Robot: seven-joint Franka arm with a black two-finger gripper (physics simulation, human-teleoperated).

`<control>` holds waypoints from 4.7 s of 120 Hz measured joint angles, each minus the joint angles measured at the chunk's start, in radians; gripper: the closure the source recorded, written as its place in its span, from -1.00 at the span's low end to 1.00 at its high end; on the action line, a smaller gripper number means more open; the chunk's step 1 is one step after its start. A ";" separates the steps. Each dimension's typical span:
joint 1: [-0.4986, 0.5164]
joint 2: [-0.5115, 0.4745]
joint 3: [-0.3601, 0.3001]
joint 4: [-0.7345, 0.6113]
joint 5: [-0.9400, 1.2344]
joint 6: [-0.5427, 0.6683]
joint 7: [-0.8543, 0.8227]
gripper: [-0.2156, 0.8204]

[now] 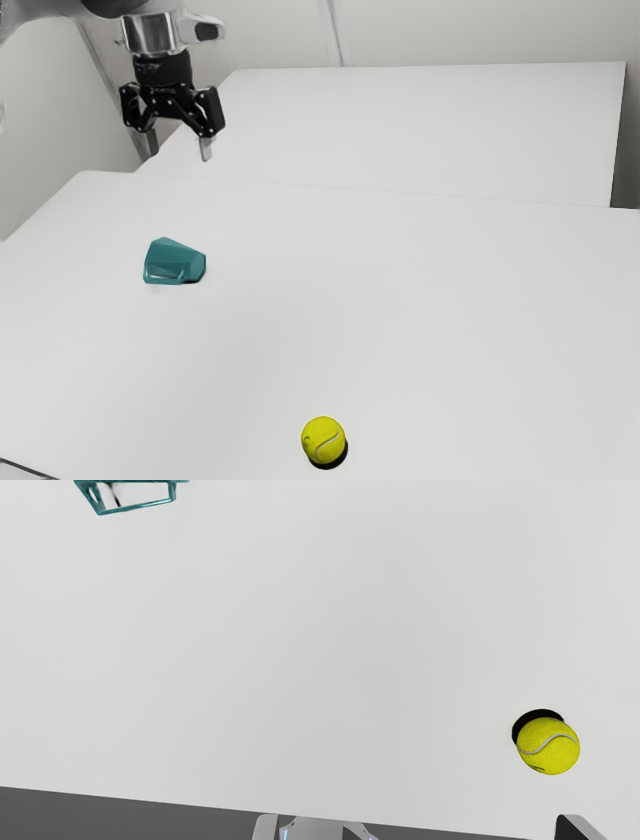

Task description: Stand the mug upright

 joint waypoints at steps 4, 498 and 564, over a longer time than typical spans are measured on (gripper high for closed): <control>-0.031 -0.002 0.028 0.002 -0.006 0.030 0.001 -0.58; 0.195 0.402 0.163 -0.310 0.018 1.072 0.561 0.93; 0.193 0.380 0.162 -0.270 0.006 1.028 0.518 -0.32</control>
